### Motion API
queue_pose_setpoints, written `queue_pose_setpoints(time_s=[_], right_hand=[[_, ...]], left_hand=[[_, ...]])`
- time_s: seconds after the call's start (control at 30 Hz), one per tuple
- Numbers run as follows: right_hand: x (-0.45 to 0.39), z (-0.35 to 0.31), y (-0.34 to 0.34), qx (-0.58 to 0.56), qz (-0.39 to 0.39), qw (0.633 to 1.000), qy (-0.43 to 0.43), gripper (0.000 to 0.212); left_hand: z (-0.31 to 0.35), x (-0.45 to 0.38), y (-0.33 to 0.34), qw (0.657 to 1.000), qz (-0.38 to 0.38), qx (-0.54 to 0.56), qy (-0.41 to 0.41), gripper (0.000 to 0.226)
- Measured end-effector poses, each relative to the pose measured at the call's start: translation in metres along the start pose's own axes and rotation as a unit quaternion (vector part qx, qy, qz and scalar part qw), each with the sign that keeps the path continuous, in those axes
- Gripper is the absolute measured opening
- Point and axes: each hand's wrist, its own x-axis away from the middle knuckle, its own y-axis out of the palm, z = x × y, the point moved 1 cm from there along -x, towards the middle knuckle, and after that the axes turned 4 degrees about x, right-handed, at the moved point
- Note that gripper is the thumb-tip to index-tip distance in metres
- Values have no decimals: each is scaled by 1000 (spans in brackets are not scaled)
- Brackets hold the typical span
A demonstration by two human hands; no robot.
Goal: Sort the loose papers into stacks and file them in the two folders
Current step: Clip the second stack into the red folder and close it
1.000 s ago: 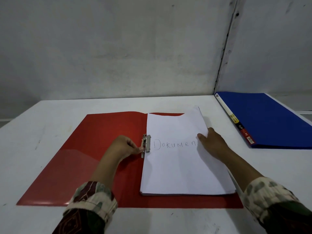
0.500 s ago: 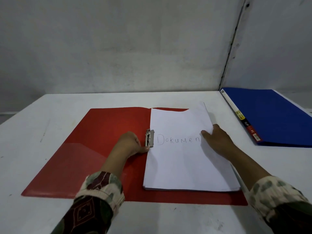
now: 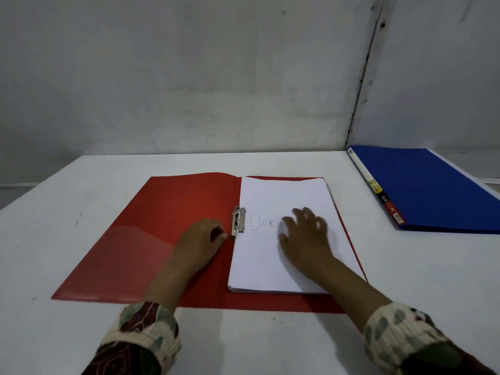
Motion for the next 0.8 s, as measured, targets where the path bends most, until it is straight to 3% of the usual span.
queue_pose_setpoints(time_s=[0.17, 0.27, 0.37, 0.57, 0.73, 0.8], right_hand=[[19, -50, 5, -72, 25, 991, -113, 51], [33, -77, 8, -111, 52, 975, -188, 70], [44, -99, 19, -84, 83, 960, -255, 61], [50, -130, 19, -25, 173, 935, -308, 49], [52, -147, 20, 63, 240, 906, -343, 41], [53, -151, 24, 101, 266, 898, -337, 43]], left_hand=[[-7, 23, -6, 984, 45, -155, 80, 21], [-17, 36, -15, 976, 52, -190, 88, 25], [-30, 49, -24, 969, 73, -222, 78, 34], [-53, 76, -35, 978, 95, -186, 22, 42], [-62, 88, -36, 978, 146, -146, -6, 32], [-63, 91, -36, 972, 180, -149, -32, 40]])
